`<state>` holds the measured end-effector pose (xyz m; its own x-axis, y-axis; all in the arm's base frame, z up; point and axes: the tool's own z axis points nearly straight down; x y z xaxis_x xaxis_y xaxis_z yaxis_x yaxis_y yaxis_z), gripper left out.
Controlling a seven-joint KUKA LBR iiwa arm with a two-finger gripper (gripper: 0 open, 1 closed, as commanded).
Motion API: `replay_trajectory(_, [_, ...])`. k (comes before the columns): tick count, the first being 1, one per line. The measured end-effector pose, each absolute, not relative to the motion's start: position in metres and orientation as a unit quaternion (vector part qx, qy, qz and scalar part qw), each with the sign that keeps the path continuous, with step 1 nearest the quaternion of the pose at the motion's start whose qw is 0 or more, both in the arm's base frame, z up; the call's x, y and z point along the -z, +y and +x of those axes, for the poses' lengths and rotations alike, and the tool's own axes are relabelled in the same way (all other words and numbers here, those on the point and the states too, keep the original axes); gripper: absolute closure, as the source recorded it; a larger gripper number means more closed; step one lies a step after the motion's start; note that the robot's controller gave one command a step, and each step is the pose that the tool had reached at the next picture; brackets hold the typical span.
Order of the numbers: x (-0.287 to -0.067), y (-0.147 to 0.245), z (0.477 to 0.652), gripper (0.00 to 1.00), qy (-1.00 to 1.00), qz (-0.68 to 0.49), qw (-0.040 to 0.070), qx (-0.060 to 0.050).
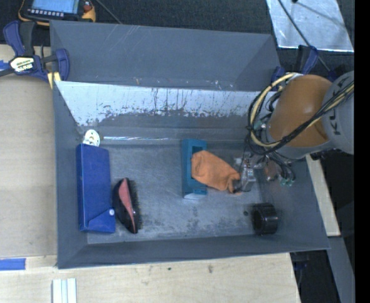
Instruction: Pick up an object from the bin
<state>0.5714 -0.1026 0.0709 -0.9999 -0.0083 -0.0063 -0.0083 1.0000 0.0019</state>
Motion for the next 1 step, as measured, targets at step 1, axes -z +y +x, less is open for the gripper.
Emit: replay_trajectory(1, [-0.0707,-0.1339,0.5784,1.00,1.000,0.002,0.003,0.002])
